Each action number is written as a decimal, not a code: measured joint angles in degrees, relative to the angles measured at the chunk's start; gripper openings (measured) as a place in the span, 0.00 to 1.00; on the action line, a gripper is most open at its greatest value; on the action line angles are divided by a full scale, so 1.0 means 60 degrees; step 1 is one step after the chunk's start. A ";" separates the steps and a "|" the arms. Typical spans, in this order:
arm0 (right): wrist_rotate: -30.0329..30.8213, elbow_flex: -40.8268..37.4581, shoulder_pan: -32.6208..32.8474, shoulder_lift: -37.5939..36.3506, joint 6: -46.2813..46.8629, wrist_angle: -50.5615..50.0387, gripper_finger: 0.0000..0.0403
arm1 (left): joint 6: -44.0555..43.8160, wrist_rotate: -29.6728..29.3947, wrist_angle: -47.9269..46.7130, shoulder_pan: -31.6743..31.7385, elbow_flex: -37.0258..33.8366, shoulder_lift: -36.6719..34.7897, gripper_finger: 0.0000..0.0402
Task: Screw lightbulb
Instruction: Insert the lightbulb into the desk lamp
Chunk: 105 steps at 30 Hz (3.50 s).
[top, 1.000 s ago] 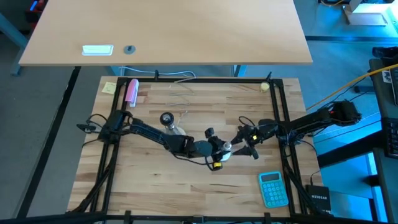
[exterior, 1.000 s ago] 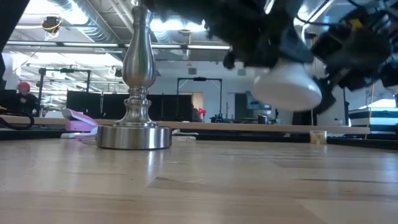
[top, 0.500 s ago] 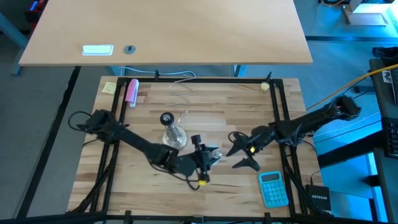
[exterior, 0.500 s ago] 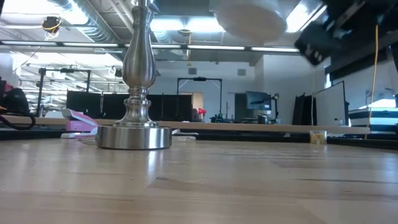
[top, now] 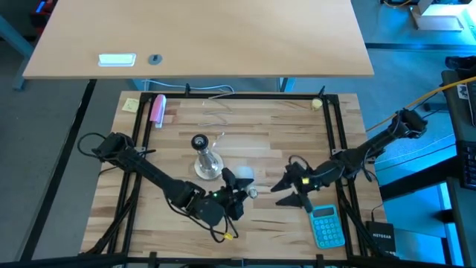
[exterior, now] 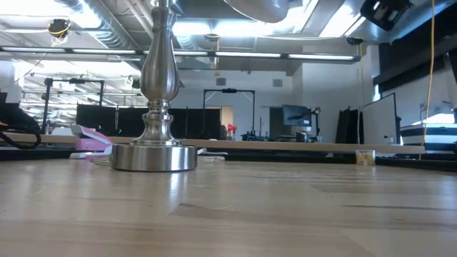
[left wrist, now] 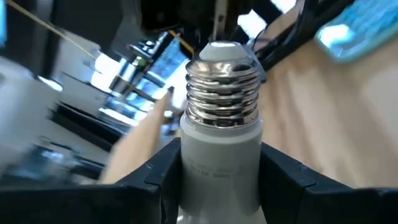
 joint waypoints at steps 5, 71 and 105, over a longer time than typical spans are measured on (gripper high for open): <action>0.0096 0.0000 -0.0049 0.0603 0.1562 0.1195 0.72 | 0.1445 -0.0068 -0.0006 -0.0098 0.0006 0.0004 0.37; 0.1238 0.1082 -0.1133 0.3371 0.4088 0.2988 0.70 | 0.4820 -0.0535 -0.0133 0.0051 -0.0005 0.0412 0.36; 0.0946 0.1086 -0.1162 0.3382 0.3512 0.2551 0.29 | 0.4913 -0.0795 -0.0848 -0.0096 -0.0001 0.0412 0.45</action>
